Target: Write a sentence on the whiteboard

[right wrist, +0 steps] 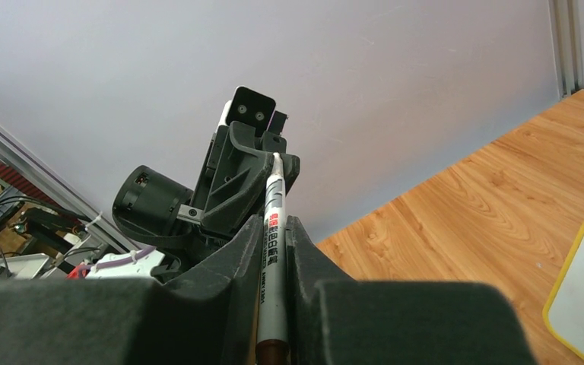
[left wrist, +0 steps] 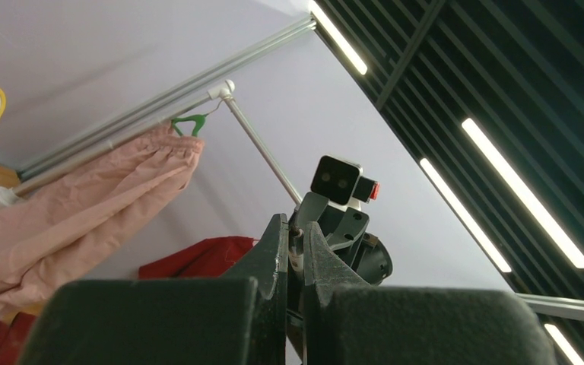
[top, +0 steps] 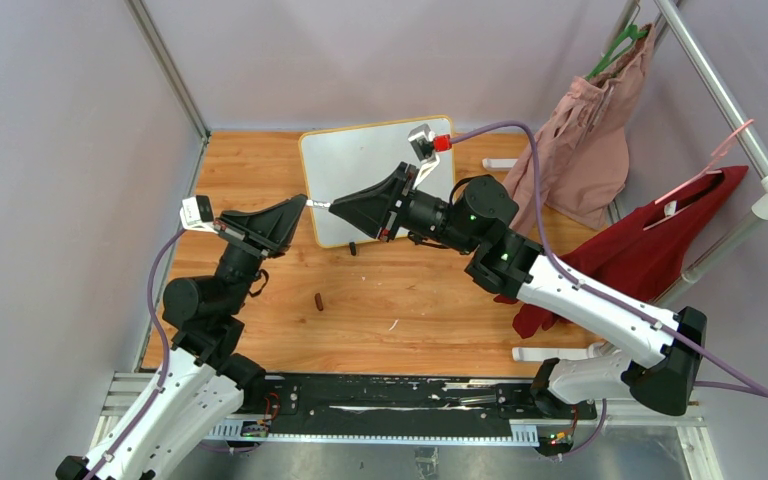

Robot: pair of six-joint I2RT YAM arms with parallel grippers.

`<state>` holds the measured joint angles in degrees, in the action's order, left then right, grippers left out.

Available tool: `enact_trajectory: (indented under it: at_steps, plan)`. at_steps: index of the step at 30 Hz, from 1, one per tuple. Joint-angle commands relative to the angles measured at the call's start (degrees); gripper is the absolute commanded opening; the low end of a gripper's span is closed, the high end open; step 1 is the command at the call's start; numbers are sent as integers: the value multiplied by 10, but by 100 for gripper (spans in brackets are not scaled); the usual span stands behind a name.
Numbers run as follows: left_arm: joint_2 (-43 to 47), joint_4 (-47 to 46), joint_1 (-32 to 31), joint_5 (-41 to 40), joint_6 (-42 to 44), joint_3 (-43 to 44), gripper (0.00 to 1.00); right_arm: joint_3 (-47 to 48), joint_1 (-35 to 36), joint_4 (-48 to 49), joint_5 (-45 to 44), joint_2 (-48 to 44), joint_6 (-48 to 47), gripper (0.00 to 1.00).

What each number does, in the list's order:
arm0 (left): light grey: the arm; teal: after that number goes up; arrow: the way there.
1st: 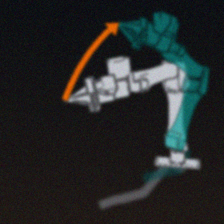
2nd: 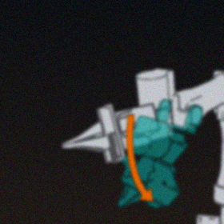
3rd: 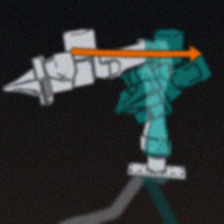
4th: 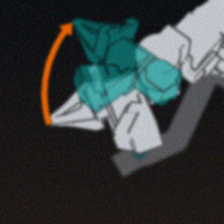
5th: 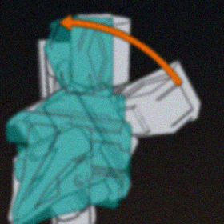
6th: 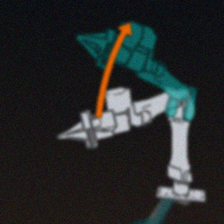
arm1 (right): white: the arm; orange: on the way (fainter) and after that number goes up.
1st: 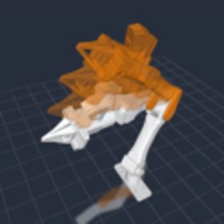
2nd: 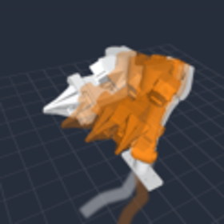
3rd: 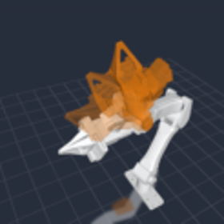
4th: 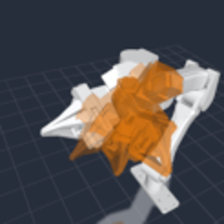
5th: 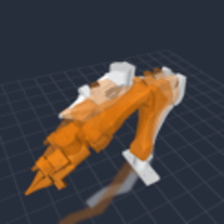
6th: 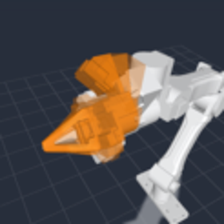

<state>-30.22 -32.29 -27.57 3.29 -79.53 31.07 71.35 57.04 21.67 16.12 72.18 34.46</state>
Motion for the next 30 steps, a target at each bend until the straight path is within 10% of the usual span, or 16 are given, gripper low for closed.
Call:
enact_trajectory:
  at_steps: [1,13,21,30]
  plan:
    - [-1,9,-3,6,14,6,0,7,-3,46,18,2,6,4]
    - [-7,7,-3,6,18,7,2,3,-4,42,40,-8,1,0]
    - [14,15,-3,-8,41,0,83,-15,-4,-9,-25,-57,-51,0]
    - [89,240,-3,-45,246,36,98,-56,-3,-173,-237,-166,-181,0]
